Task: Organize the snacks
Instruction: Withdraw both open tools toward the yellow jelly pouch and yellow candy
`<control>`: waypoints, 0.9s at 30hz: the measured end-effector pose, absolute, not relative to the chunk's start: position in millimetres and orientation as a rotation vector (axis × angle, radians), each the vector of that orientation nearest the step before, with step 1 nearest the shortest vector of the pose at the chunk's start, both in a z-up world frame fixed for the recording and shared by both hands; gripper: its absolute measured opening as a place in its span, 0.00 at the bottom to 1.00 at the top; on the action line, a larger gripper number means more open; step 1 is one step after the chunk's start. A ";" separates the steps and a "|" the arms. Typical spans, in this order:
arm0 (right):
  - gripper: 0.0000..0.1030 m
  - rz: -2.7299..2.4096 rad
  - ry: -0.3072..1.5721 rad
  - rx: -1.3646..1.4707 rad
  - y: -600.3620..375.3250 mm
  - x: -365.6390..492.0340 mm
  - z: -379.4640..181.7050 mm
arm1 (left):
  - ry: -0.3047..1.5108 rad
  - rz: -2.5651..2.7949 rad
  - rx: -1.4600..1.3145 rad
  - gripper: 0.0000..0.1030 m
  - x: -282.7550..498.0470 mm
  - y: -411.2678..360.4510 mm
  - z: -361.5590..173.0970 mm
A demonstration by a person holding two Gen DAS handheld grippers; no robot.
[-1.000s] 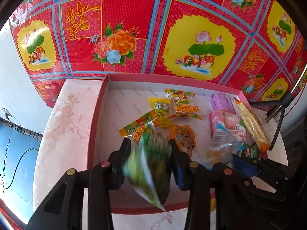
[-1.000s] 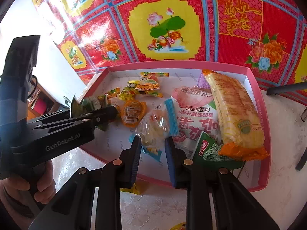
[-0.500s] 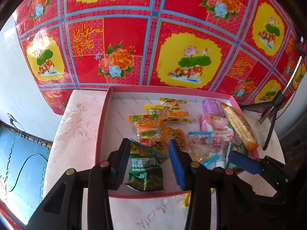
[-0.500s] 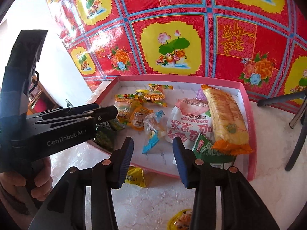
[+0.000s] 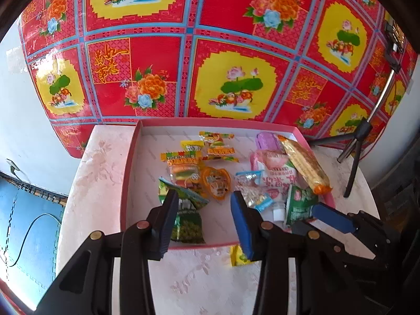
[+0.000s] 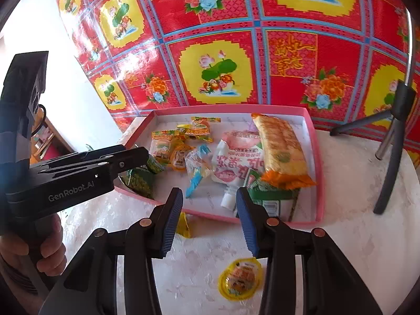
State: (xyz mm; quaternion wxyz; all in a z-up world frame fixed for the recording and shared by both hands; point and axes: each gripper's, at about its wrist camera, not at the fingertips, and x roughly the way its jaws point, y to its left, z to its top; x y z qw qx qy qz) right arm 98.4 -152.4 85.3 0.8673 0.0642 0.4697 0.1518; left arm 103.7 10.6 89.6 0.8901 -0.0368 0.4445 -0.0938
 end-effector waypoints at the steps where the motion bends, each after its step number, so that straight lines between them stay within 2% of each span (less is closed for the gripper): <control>1: 0.42 0.314 0.983 0.136 -153.5 96.9 85.6 | 0.925 -0.196 -0.076 0.42 101.9 9.9 89.4; 27: 0.42 0.213 1.025 0.147 -197.5 48.2 88.3 | 1.001 -0.248 -0.088 0.42 61.8 -4.9 78.1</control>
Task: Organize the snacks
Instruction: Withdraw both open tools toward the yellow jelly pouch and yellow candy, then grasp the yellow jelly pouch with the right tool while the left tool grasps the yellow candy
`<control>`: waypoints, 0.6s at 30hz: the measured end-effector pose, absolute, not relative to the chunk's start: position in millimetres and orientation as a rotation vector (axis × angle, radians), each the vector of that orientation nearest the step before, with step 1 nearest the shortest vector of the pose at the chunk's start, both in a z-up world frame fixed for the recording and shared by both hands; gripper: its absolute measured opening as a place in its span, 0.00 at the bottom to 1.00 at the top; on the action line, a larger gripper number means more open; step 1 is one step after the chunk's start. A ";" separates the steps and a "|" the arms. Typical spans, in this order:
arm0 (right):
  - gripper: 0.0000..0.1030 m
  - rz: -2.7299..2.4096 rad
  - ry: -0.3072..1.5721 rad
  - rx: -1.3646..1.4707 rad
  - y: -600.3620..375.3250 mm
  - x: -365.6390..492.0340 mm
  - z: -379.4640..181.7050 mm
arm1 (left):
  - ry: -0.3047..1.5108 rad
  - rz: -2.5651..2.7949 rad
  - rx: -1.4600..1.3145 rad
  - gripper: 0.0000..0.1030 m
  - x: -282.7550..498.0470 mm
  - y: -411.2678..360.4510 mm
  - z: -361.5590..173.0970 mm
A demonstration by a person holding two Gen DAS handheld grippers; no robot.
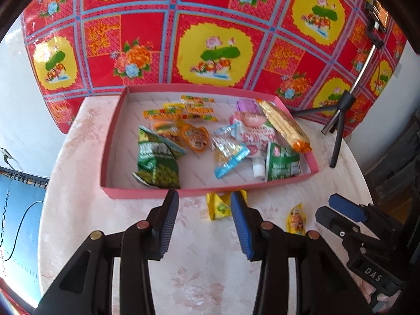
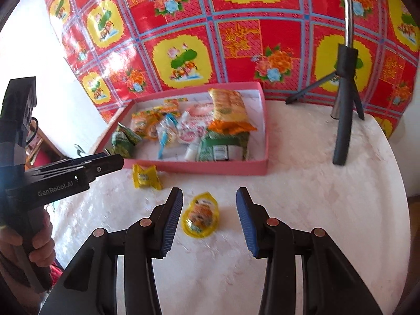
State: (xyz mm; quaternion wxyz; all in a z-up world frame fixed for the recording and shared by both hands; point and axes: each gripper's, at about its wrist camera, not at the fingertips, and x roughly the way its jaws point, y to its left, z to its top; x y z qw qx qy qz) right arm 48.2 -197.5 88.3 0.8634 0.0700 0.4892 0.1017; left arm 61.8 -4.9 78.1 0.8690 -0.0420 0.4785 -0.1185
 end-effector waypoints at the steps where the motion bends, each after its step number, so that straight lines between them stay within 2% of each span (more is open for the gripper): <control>1: 0.42 0.210 1.029 0.148 -198.6 47.6 87.1 | 1.005 -0.251 -0.086 0.42 61.1 -6.5 77.3; 18: 0.42 0.236 1.115 0.142 -184.6 55.9 54.2 | 1.053 -0.246 -0.069 0.42 54.2 -14.2 61.2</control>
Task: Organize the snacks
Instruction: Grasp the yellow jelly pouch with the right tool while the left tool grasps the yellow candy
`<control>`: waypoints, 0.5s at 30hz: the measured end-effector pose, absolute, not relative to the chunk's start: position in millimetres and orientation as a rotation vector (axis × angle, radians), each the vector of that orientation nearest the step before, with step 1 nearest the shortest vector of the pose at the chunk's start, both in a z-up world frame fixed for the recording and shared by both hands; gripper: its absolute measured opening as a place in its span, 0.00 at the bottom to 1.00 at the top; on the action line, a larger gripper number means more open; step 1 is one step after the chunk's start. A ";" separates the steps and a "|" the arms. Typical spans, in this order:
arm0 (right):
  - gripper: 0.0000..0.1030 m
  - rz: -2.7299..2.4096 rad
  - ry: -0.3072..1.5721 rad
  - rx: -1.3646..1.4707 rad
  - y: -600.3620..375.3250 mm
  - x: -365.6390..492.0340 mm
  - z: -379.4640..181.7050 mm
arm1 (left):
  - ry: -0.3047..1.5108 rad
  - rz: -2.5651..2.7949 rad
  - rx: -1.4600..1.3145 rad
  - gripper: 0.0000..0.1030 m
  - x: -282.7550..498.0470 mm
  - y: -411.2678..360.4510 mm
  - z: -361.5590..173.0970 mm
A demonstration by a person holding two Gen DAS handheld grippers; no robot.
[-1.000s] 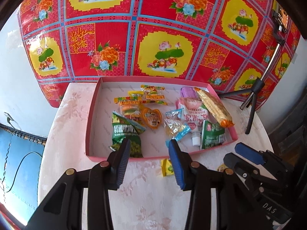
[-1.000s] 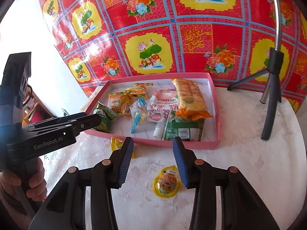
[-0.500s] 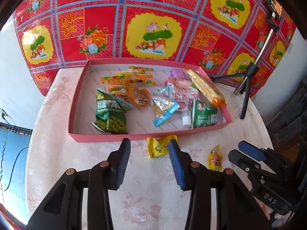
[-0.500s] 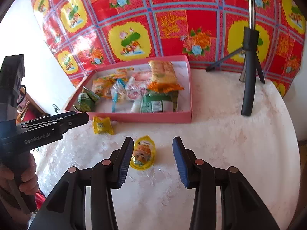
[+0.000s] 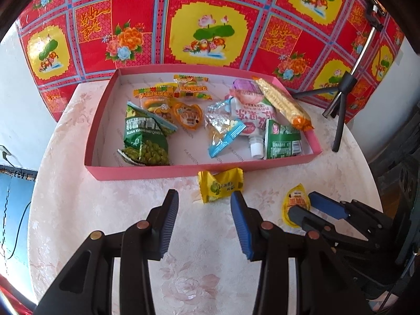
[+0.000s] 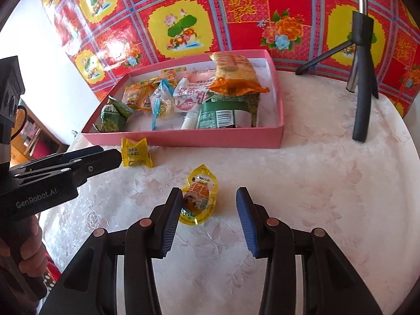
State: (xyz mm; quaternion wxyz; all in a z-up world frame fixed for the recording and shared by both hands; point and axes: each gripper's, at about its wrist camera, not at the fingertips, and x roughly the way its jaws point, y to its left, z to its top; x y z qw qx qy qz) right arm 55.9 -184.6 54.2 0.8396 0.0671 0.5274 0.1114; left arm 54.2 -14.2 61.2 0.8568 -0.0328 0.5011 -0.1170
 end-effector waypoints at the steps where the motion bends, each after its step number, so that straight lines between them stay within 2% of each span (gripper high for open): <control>1: 0.42 0.238 1.116 0.137 -183.2 56.3 53.5 | 1.056 -0.246 -0.071 0.42 54.6 -14.6 60.4; 5: 0.42 0.242 1.108 0.119 -179.1 56.2 52.1 | 1.064 -0.254 -0.078 0.42 55.9 -17.5 56.2; 8: 0.26 0.251 1.100 0.128 -180.4 56.9 51.2 | 1.067 -0.258 -0.080 0.42 56.8 -21.1 54.3; 15: 0.25 0.214 1.087 0.157 -194.5 56.9 52.3 | 1.060 -0.269 -0.073 0.42 60.8 -33.2 55.0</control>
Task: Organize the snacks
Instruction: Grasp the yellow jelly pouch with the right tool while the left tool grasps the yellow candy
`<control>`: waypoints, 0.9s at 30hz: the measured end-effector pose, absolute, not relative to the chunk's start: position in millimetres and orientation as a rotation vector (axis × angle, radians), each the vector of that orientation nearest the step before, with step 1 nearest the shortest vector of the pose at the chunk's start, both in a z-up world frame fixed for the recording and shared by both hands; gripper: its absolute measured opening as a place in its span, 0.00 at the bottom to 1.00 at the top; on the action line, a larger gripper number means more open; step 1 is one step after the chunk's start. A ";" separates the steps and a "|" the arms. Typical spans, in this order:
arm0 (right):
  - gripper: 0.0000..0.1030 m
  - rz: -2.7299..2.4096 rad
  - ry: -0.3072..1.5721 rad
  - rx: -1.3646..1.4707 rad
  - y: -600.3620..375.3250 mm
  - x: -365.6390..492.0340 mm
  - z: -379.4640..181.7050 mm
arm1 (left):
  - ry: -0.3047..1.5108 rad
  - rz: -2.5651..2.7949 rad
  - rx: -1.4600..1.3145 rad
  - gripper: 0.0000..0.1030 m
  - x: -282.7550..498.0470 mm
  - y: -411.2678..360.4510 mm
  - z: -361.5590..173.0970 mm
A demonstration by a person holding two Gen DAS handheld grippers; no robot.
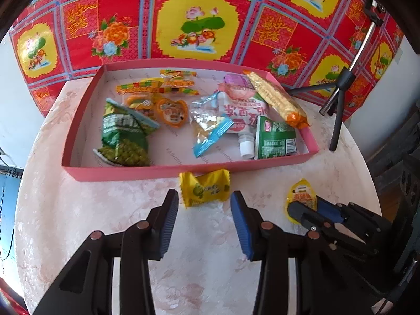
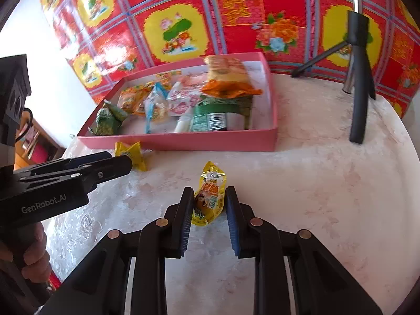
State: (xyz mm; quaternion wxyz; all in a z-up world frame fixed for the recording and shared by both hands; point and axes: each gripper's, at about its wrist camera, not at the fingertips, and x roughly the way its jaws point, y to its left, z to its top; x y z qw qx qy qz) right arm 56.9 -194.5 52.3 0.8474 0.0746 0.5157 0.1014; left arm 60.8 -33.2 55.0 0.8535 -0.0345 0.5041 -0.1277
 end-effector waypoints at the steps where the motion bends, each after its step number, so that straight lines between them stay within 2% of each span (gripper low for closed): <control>1: 0.25 0.209 1.089 0.165 -196.9 56.8 51.9 | 1.061 -0.267 -0.070 0.42 61.7 -35.0 54.7; 19: 0.25 0.235 1.067 0.194 -205.4 52.7 49.7 | 1.043 -0.215 0.013 0.43 65.0 -58.5 41.9; 27: 0.25 0.281 1.073 0.186 -207.3 55.0 49.5 | 1.055 -0.201 0.027 0.31 63.8 -63.1 42.5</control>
